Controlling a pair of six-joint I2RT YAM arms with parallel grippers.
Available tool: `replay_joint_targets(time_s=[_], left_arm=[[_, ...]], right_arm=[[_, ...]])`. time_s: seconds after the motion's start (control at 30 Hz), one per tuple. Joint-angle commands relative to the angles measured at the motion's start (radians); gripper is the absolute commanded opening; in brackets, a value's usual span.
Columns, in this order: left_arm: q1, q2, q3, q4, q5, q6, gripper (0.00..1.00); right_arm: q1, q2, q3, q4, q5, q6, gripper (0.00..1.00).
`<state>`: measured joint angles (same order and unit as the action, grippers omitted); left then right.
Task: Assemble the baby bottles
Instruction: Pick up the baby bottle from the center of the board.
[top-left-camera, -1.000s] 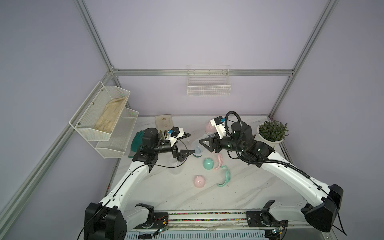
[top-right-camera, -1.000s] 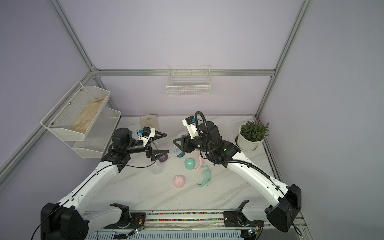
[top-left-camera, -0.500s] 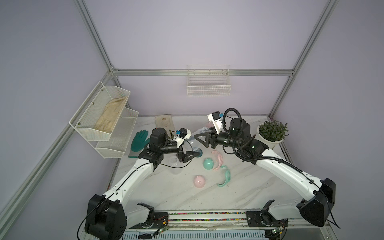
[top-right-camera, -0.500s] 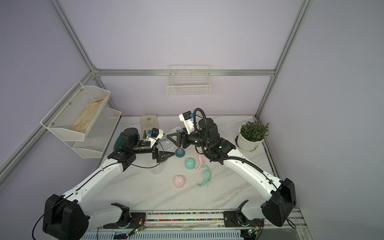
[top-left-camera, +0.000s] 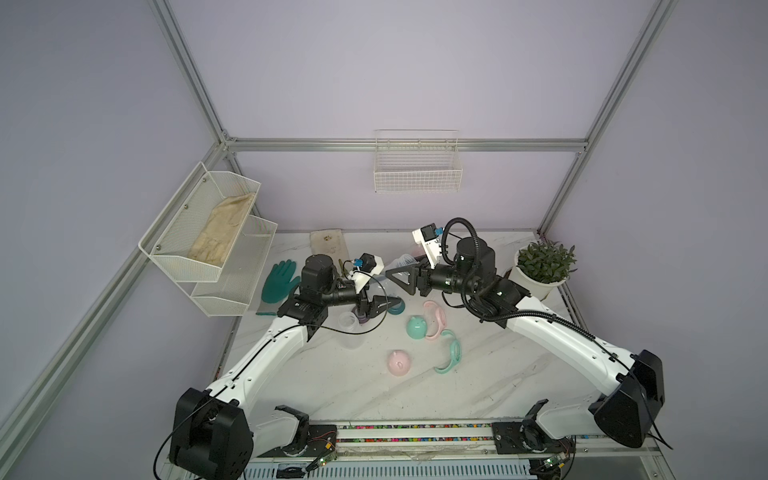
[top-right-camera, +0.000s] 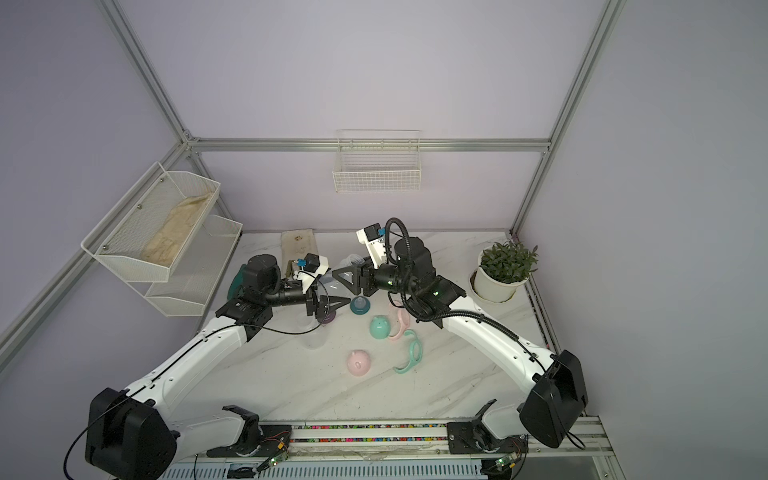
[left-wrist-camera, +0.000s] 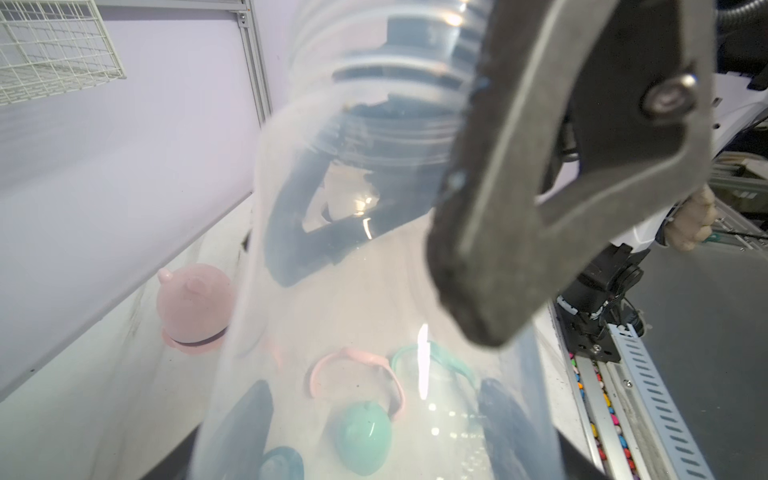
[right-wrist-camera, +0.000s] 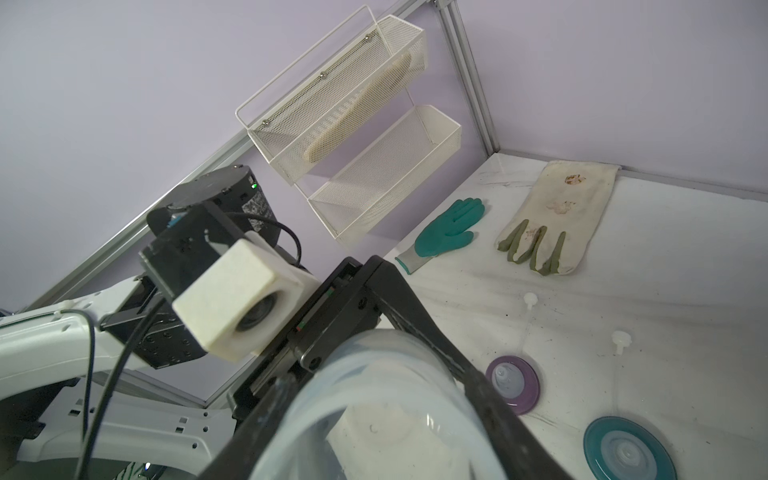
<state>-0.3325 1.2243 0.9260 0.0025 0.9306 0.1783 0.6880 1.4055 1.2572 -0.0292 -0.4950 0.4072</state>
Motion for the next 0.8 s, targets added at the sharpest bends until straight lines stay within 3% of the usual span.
replay_joint_targets(time_s=[0.0, 0.13, 0.2, 0.37, 0.5, 0.63, 0.77], left_arm=[[-0.019, 0.009, 0.066, 0.004, -0.014, -0.001, 0.71], [-0.019, 0.002, 0.064, 0.006, -0.054, -0.019, 0.45], [-0.019, -0.007, 0.059, 0.007, -0.102, -0.025, 0.37], [-0.018, -0.037, 0.031, 0.021, -0.303, -0.044, 0.08], [-0.018, -0.048, 0.017, 0.041, -0.468, -0.066, 0.00], [-0.019, -0.054, 0.018, 0.044, -0.605, -0.077, 0.00], [-0.019, -0.070, 0.002, 0.072, -0.703, -0.093, 0.00]], right_arm=[[0.014, -0.002, 0.001, 0.065, -0.034, -0.002, 0.53], [0.016, -0.012, 0.028, -0.044, 0.100, -0.074, 0.73], [0.016, -0.030, 0.034, -0.104, 0.191, -0.116, 0.77], [0.016, -0.123, 0.020, -0.248, 0.406, -0.178, 0.80], [0.015, -0.149, 0.006, -0.387, 0.514, -0.164, 0.79], [0.016, -0.121, -0.014, -0.551, 0.625, -0.120, 0.72], [0.016, -0.082, -0.077, -0.561, 0.577, -0.110, 0.64]])
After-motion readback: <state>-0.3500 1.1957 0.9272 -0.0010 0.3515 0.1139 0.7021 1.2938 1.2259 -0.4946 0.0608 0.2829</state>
